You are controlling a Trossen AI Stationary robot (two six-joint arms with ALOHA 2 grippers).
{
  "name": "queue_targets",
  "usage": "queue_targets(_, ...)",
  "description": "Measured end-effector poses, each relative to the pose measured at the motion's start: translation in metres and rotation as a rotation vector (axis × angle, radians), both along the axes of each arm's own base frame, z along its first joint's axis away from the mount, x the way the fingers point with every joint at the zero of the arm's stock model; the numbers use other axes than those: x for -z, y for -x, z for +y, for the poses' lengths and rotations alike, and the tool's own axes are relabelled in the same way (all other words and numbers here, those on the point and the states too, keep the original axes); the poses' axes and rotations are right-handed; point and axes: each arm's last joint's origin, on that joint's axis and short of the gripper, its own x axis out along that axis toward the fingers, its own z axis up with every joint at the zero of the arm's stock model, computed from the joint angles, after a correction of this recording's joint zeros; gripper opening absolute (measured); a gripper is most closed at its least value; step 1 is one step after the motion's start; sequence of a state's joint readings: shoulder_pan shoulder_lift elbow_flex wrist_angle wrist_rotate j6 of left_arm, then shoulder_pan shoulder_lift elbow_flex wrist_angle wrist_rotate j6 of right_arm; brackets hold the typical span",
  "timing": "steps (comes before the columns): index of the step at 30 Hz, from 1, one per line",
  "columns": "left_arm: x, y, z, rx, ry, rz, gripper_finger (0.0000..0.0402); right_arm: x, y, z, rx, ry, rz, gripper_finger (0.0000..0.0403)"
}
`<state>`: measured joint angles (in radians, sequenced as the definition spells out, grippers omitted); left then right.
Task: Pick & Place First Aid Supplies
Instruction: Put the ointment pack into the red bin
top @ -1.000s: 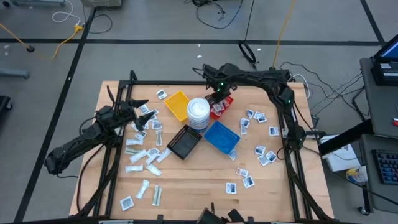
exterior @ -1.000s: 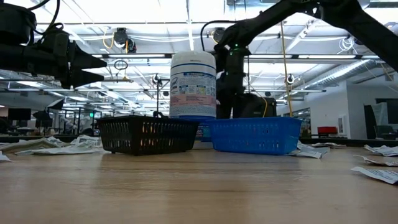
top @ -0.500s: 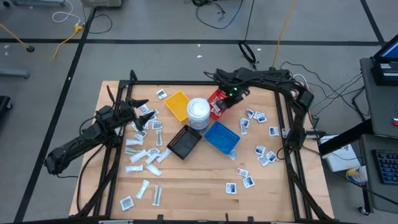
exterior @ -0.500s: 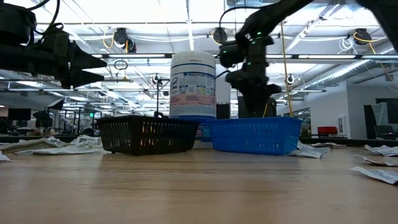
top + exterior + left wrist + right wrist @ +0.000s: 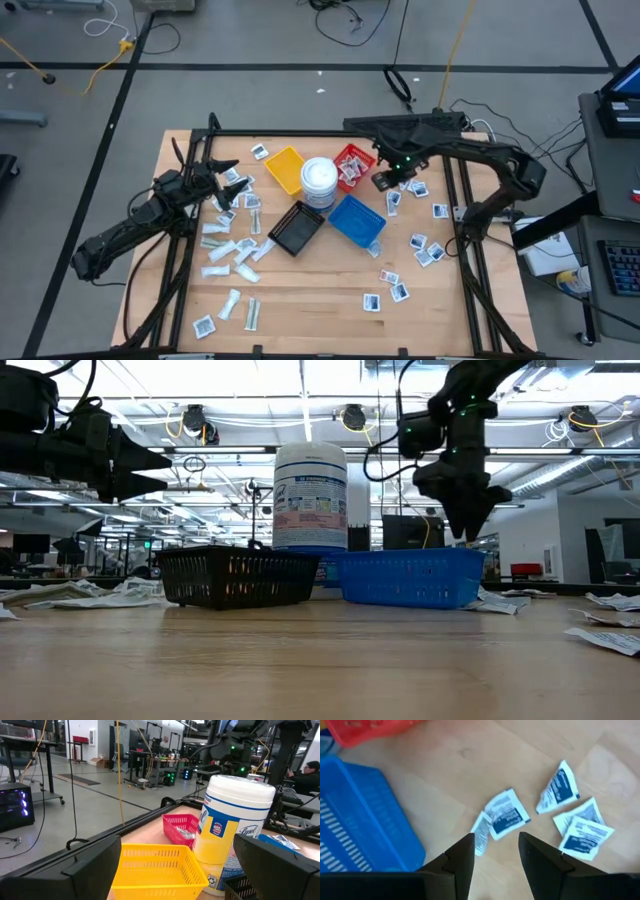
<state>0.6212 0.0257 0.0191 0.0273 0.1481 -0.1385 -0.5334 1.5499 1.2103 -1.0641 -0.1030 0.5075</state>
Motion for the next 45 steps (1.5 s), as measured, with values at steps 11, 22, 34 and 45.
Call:
queue_targets(11,0.000,0.000,0.000,0.000,0.000,0.000,0.0392,-0.002,-0.021,0.056,-0.259,-0.003,0.006,0.0151)
queue_targets(22,0.000,0.000,0.000,0.000,0.000,0.000,0.0392,-0.002,-0.035,0.146,-0.530,-0.006,-0.001,0.0150)
queue_targets(34,0.000,0.000,0.000,0.000,0.000,0.000,0.0392,-0.002,-0.018,0.239,-0.661,-0.031,-0.016,0.0153)
queue_targets(45,0.000,0.000,0.000,0.000,0.000,0.000,0.0392,0.018,-0.022,0.263,-0.698,0.014,-0.049,0.0153)
